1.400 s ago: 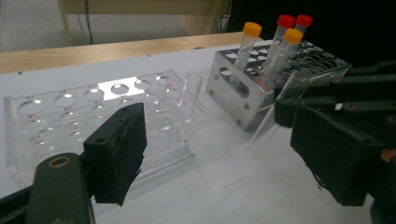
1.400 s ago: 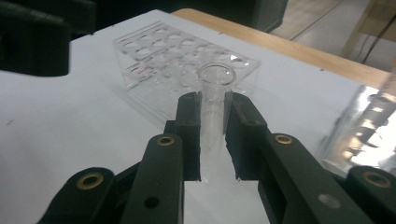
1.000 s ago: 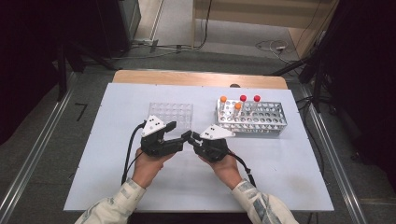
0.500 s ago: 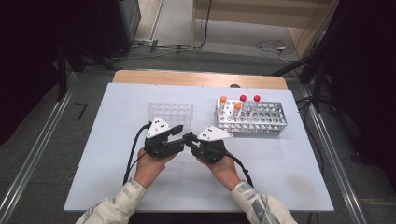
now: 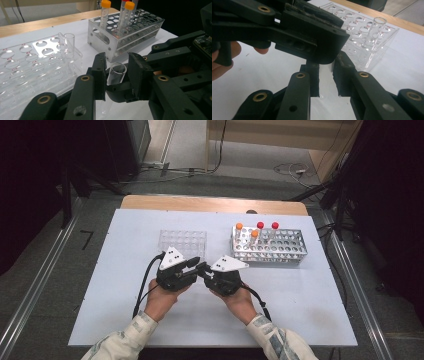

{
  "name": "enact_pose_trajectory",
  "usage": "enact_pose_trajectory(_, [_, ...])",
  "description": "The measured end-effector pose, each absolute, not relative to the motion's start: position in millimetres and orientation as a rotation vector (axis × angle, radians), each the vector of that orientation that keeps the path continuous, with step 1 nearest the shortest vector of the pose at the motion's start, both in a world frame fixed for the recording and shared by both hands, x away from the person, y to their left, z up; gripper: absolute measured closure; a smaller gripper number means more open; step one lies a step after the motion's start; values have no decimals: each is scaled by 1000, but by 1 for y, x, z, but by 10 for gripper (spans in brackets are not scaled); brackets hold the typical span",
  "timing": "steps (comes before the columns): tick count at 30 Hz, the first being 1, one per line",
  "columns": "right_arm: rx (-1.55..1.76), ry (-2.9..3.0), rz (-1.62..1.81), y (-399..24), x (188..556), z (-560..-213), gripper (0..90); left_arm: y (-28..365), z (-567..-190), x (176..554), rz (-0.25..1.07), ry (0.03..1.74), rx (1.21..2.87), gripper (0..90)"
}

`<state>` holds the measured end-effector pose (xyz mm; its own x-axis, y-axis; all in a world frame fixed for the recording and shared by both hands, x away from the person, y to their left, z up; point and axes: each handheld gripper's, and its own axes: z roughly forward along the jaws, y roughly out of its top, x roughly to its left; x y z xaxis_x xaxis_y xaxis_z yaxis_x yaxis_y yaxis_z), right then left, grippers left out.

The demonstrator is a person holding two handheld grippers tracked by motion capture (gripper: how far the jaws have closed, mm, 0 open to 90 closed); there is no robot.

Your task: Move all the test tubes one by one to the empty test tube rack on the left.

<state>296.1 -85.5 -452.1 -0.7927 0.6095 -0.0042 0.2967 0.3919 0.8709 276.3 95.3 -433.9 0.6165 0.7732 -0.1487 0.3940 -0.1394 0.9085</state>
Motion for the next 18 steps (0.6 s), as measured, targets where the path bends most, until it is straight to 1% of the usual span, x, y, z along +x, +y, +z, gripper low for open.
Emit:
enact_pose_trajectory(4, [777, 2331, 1360, -85, 295, -452, 734, 94, -434, 276, 437, 954, 1761, 738])
enact_pose_trajectory(16, [778, 2331, 1355, -85, 295, -453, 727, 95, -434, 276, 443, 960, 1770, 765])
enact_pose_trajectory(18, [778, 2330, 1358, -85, 295, -453, 710, 96, -433, 277, 441, 960, 1765, 765])
